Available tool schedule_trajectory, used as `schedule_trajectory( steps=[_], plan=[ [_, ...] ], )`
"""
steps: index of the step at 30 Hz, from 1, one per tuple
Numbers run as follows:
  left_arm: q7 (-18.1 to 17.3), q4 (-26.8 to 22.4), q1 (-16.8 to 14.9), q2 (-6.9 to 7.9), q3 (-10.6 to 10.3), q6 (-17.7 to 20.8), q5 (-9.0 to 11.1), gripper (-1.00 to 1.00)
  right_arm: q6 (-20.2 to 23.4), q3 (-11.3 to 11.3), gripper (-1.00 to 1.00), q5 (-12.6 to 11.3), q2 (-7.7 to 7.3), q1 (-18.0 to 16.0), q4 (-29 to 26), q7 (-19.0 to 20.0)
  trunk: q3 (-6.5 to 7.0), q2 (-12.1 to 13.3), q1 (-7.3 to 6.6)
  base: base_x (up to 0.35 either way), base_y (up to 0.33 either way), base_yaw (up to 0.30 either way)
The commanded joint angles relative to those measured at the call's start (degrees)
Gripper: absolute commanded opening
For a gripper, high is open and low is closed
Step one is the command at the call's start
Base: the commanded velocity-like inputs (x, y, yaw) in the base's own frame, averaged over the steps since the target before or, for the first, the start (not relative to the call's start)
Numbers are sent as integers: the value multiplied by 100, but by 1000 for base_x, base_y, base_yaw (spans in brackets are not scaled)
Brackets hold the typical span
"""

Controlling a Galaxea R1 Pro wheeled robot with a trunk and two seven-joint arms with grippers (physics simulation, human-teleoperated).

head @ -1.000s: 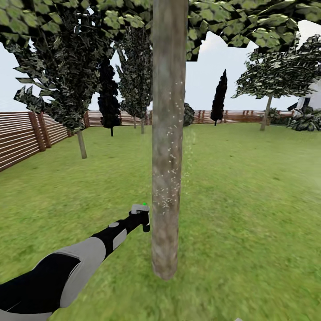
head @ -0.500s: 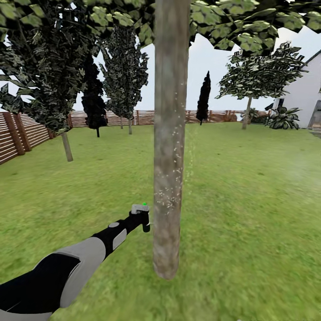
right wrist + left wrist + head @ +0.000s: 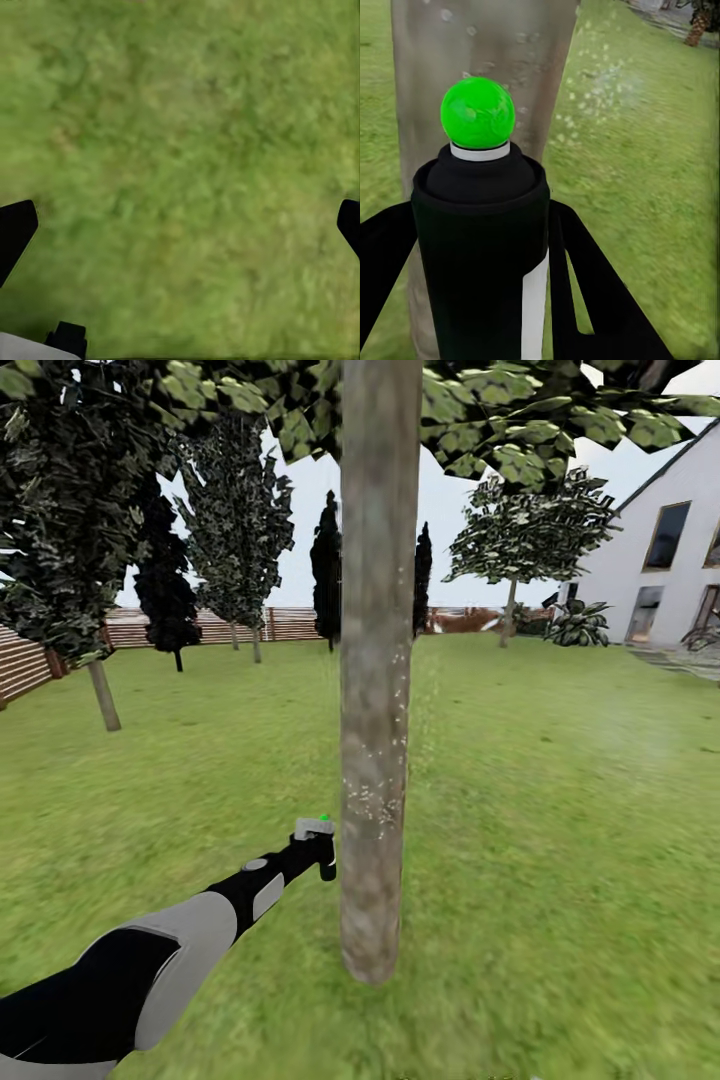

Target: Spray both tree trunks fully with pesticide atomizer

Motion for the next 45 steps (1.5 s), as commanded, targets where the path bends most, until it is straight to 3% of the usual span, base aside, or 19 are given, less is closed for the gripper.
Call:
schedule_trajectory(
  steps=[1,32,38,40,43,45],
  plan=[
    [0,-1,0,0,5,0,2,-100,0,0,100,0,0,0,0,1,0,0,0,0,350,-296],
    [0,-1,0,0,5,3,2,-100,0,0,100,0,7,9,0,4,0,0,0,0,350,-221],
    [39,-24,0,-41,-11,27,7,-100,-27,1,100,0,9,9,-22,1,0,0,0,0,76,-38],
    [45,-307,0,-12,-12,846,24,-100,-33,-17,100,-6,8,9,-17,0,0,0,0,0,3,-2],
    [58,-1450,0,17,-3,2286,28,-100,-35,-25,100,-14,-14,9,-2,0,0,0,0,0,0,0],
    [54,-2154,0,17,-3,3009,23,-100,-35,-26,100,-21,-21,9,0,0,0,0,0,0,0,0]
  ],
)
